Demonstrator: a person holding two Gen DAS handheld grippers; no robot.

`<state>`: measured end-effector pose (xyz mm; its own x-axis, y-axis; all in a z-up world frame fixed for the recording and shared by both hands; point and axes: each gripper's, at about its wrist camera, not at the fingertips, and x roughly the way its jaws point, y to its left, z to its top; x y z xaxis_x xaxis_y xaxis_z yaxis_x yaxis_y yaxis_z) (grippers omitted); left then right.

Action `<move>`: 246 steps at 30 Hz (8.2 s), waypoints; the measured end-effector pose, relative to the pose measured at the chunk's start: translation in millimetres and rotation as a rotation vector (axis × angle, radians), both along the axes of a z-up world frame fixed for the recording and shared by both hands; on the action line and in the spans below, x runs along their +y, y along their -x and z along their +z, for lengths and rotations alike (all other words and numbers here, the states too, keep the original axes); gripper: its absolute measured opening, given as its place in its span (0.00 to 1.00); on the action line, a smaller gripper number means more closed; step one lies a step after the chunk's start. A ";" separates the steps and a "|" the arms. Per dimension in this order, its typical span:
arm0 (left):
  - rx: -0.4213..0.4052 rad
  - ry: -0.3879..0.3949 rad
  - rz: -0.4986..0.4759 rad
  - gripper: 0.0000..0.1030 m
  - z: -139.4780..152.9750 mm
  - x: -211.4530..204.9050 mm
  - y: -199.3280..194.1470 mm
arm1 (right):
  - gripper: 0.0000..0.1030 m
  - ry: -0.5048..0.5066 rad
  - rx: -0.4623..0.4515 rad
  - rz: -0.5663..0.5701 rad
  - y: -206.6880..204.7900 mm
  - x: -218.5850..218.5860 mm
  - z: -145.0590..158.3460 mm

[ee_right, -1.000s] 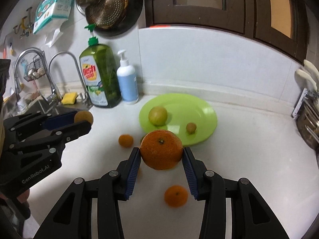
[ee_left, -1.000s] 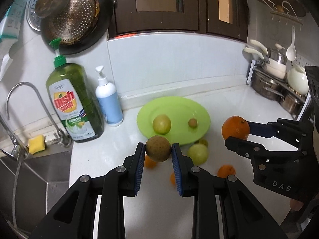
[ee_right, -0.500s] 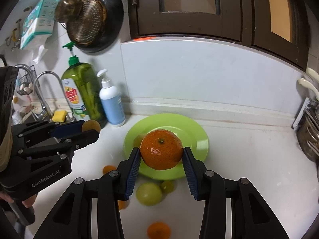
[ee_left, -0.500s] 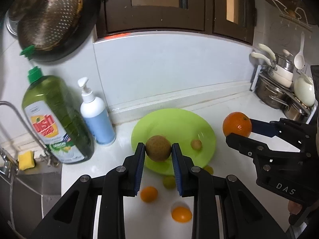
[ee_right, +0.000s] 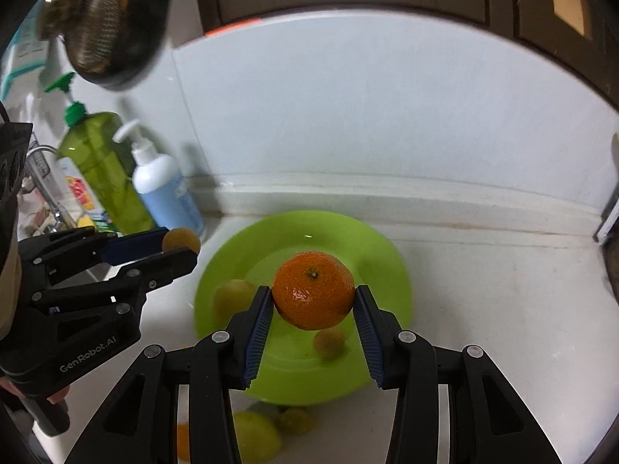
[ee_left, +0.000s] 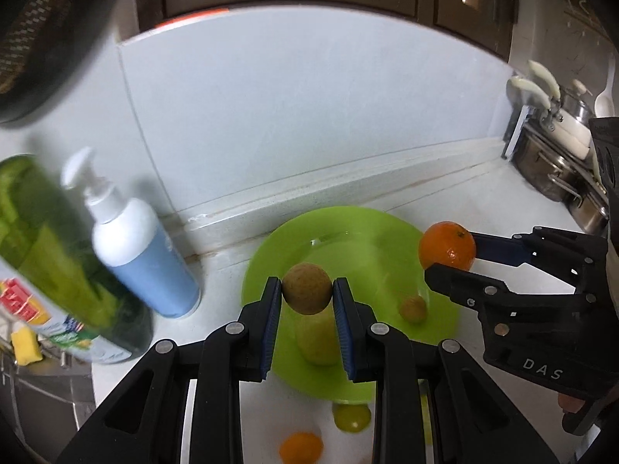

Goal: Organize fruits
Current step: 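Carry both held fruits over the green plate and lower them onto it, then open both grippers to release the fruits on the plate and withdraw, then move both tools back toward the oranges on the counter, then grasp an orange with left gripper while right gripper grasps another orange, then carry both held oranges over the green plate and lower them onto it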

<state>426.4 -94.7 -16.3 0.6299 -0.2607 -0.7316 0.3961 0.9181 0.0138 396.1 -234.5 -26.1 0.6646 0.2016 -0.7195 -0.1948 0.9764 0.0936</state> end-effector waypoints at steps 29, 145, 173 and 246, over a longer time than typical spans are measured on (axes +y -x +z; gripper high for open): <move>0.166 -0.047 -0.045 0.35 -58.2 -30.5 -83.2 | 0.43 0.028 0.156 0.009 -84.7 -11.7 -60.8; 0.104 -0.040 -0.079 0.37 -90.6 2.6 148.6 | 0.41 -0.035 0.236 -0.041 152.7 12.7 -83.5; -0.011 0.012 -0.043 0.37 -29.4 9.5 159.9 | 0.41 -0.055 0.087 -0.047 156.5 5.3 -36.1; 0.079 -0.017 -0.029 0.37 -45.5 -19.5 -77.1 | 0.41 0.071 0.083 0.036 -87.1 4.6 -51.7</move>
